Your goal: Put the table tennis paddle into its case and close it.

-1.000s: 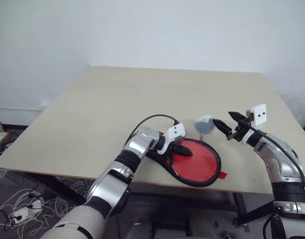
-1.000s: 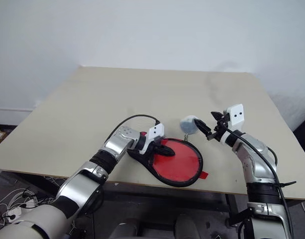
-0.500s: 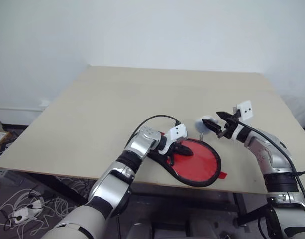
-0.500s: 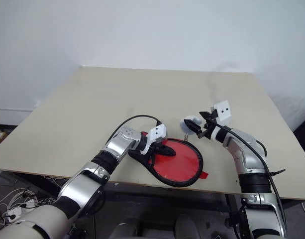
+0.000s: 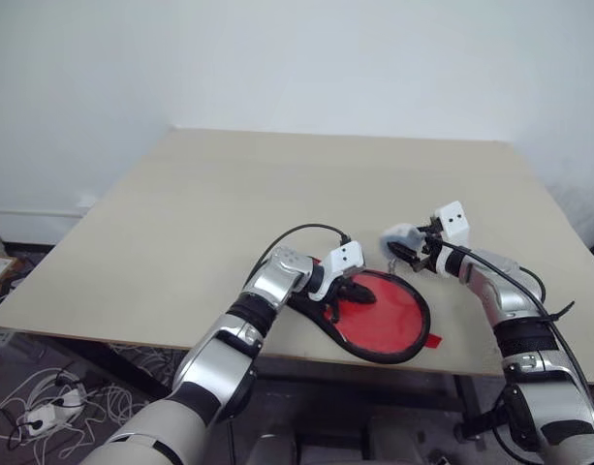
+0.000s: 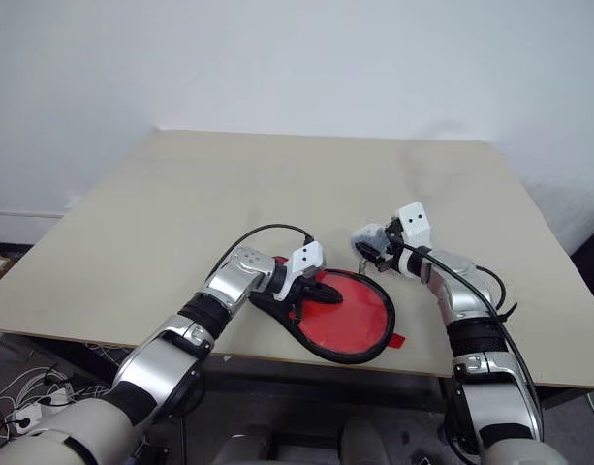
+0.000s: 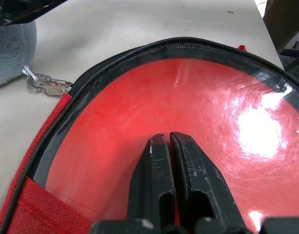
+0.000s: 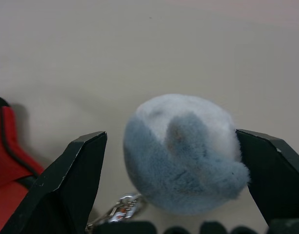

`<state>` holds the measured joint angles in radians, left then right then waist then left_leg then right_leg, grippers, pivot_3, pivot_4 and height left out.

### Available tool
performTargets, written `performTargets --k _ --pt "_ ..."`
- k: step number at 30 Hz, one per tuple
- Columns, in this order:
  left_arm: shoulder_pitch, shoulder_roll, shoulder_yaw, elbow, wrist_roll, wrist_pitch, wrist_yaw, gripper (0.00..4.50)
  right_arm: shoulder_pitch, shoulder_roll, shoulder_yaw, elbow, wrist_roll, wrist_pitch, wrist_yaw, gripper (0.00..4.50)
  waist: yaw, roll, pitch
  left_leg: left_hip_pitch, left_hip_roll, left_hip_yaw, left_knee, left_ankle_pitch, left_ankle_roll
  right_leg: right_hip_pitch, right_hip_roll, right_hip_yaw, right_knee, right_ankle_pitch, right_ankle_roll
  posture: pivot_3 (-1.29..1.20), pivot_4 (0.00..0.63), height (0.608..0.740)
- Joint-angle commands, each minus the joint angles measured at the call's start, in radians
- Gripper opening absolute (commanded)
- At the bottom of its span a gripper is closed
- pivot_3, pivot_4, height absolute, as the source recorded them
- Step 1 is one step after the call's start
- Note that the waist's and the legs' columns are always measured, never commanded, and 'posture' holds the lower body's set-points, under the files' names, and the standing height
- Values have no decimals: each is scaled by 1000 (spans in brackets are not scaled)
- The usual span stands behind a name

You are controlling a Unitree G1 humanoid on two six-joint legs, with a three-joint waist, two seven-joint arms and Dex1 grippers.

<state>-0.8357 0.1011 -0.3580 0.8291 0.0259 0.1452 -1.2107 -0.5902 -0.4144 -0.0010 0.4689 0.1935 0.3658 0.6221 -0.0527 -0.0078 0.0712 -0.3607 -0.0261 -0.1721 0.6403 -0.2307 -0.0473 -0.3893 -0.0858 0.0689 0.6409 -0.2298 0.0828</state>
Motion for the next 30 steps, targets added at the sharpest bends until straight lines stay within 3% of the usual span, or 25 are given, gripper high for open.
performTargets --k 1,10,23,26,30 --pt "-18 4 2 -2 9 3 -2 86 -53 12 -11 23 -13 -32 -18 4500 -1 0 0 0 0 0 0 0 0 0 0 0 0 0 0 0 0 740" --pt "-18 8 0 -1 14 -1 2 86 -81 35 -6 77 -27 -39 -8 4500 -4 0 0 0 0 0 0 0 0 0 0 0 0 0 0 0 0 740" --pt "-6 14 -4 -9 20 -1 8 0 -70 39 9 78 -48 -26 2 991 -6 1 0 0 0 0 0 0 0 0 0 0 0 0 0 0 0 740" --pt "-3 12 -6 -13 20 2 8 0 -62 35 13 68 -48 -20 4 442 -6 1 0 0 0 0 0 0 0 0 0 0 0 0 0 0 0 740" --pt "0 10 -7 -16 19 3 8 0 -55 33 12 61 -48 -15 2 265 -6 1 0 0 0 0 0 0 0 0 0 0 0 0 0 0 0 740"
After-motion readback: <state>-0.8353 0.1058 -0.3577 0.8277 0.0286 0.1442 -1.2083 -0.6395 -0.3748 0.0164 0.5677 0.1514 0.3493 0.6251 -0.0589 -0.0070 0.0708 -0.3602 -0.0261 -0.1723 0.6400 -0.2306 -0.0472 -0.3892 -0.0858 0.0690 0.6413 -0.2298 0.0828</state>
